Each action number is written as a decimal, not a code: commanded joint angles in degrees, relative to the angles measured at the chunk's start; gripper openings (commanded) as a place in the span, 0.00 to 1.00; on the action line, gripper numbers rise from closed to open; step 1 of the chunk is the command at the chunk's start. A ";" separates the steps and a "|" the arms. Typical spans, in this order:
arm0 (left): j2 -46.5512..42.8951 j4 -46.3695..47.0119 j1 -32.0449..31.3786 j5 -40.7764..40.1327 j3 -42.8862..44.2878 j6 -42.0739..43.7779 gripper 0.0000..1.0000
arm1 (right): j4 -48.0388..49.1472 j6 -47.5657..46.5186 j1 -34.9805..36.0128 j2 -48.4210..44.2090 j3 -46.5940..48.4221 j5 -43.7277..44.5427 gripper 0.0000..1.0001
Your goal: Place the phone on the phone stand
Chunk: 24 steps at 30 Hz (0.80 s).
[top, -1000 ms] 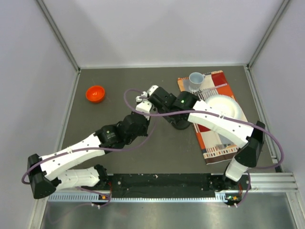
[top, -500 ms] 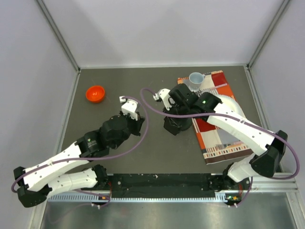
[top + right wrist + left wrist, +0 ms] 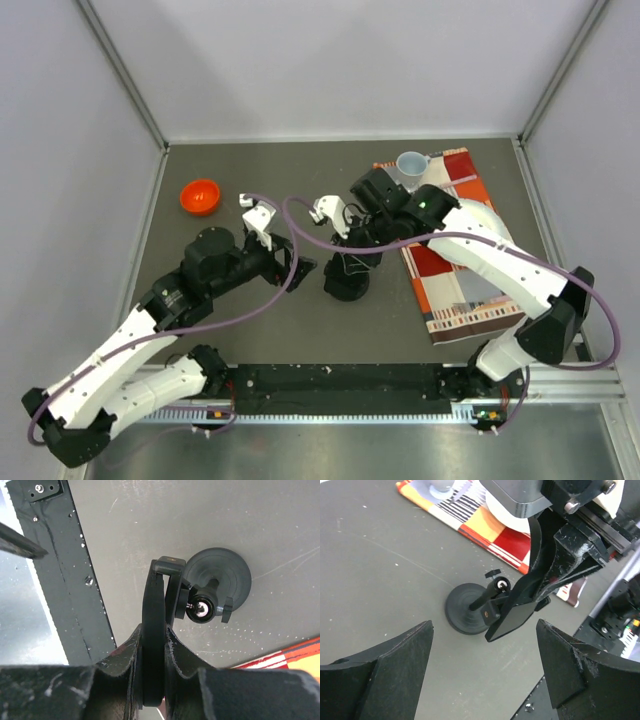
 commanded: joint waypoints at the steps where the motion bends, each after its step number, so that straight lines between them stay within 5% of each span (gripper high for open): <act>1: 0.15 2.37 8.31 23.83 -1.64 2.65 0.87 | -0.33 -4.07 -0.29 1.32 2.95 -9.26 0.00; 5: 5.32 6.76 11.67 36.92 -3.93 3.70 0.75 | -0.50 -5.30 -2.14 3.08 3.91 -10.66 0.00; 10: 10.96 9.22 11.67 42.30 -4.98 11.68 0.74 | -1.65 -6.19 -4.16 3.79 6.02 -13.30 0.00; 15: 11.50 13.09 11.58 39.25 -5.16 15.48 0.71 | -2.35 -6.54 -4.51 4.49 6.90 -14.62 0.00; 18: 12.63 13.97 11.58 36.51 -4.81 16.97 0.58 | -2.70 -6.98 -4.60 4.67 6.64 -15.15 0.00; 24: 16.94 12.12 11.58 40.02 -5.24 21.55 0.70 | -3.32 -7.42 -4.95 5.19 7.34 -15.32 0.00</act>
